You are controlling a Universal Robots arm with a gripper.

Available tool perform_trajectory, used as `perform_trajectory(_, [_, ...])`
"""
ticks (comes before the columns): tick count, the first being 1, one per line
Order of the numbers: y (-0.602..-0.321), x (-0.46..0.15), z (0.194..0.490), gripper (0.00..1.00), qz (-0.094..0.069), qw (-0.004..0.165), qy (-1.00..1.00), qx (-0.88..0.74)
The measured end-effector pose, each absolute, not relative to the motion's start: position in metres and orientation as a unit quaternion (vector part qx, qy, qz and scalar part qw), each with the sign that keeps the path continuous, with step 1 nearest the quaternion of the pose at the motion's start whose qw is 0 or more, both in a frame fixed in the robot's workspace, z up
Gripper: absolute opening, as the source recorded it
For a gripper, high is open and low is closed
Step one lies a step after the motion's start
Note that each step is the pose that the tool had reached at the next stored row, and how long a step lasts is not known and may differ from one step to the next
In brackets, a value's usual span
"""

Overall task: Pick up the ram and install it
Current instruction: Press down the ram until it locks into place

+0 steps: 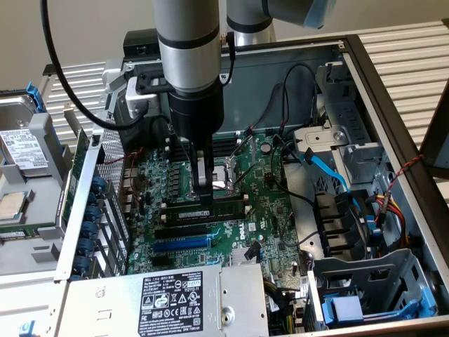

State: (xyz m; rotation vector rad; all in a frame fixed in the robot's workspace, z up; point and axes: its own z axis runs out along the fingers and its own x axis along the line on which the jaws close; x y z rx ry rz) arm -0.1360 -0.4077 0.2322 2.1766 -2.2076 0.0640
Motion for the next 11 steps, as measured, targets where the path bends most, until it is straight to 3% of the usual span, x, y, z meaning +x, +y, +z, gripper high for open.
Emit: perform_trajectory(11, [-0.4077, -0.1361, 0.2302, 0.11, 0.021, 0.020, -0.712, 0.702])
